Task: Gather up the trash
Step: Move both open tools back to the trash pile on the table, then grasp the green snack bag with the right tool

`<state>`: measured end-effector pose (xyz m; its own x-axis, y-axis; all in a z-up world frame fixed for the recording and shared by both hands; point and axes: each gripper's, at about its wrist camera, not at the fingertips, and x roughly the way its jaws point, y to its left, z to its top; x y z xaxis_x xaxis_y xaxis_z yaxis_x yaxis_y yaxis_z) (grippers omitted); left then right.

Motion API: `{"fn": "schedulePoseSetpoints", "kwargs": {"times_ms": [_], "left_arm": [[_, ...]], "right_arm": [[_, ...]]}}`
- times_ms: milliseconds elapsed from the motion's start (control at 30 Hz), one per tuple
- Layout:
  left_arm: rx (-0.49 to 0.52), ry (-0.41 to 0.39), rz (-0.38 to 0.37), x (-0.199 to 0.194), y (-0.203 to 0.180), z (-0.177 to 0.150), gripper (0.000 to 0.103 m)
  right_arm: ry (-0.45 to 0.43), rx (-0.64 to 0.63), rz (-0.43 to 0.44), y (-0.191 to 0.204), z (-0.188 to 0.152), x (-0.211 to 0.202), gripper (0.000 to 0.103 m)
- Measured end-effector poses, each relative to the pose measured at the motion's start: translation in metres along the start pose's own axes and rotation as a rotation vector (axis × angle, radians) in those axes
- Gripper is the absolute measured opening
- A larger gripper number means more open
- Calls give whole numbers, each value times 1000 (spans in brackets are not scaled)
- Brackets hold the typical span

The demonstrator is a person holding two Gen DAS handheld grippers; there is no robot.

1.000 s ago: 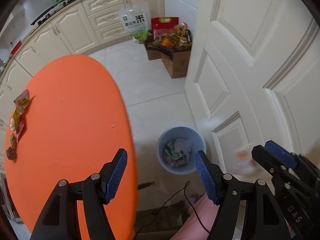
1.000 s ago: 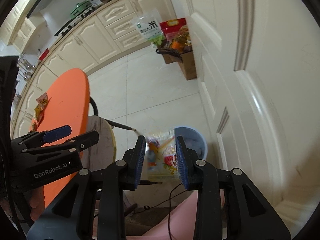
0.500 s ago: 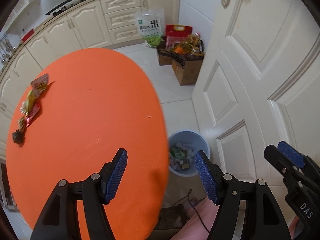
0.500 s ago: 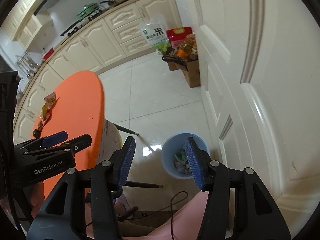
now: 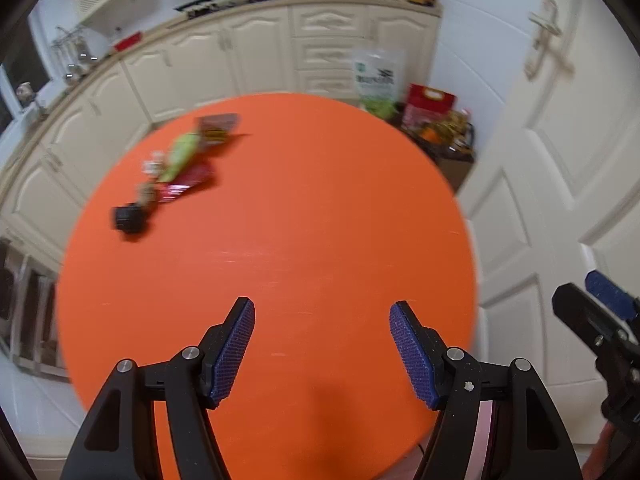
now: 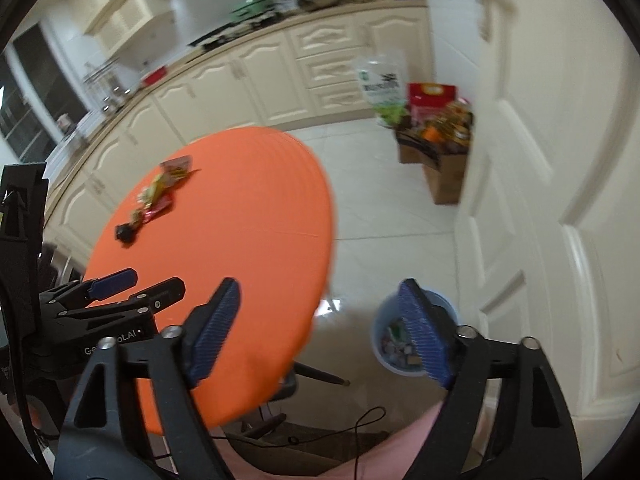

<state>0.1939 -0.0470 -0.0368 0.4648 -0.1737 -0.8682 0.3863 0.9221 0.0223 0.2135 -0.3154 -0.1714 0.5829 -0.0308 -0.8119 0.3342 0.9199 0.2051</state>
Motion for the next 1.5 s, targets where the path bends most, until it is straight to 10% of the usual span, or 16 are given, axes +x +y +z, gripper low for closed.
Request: {"fn": "schedulePoseSetpoints", "kwargs": {"times_ms": [433,833,1133,1233,1500], "left_arm": [[-226,-26,143,6,138,-8,75],[-363,46,80,67,235,35,75],[-398,83,6,100,278,66,75],[-399,90,5,109,283,71,75],[-417,124,-10,128,293,79,75]], "right_arm": [[134,-184,123,151,44,78,84],[278,-295,118,257,118,213,84],[426,-264,178,276,134,291,54],[432,-261,211,277,137,301,25],[354,-242,281,253,129,255,14]]}}
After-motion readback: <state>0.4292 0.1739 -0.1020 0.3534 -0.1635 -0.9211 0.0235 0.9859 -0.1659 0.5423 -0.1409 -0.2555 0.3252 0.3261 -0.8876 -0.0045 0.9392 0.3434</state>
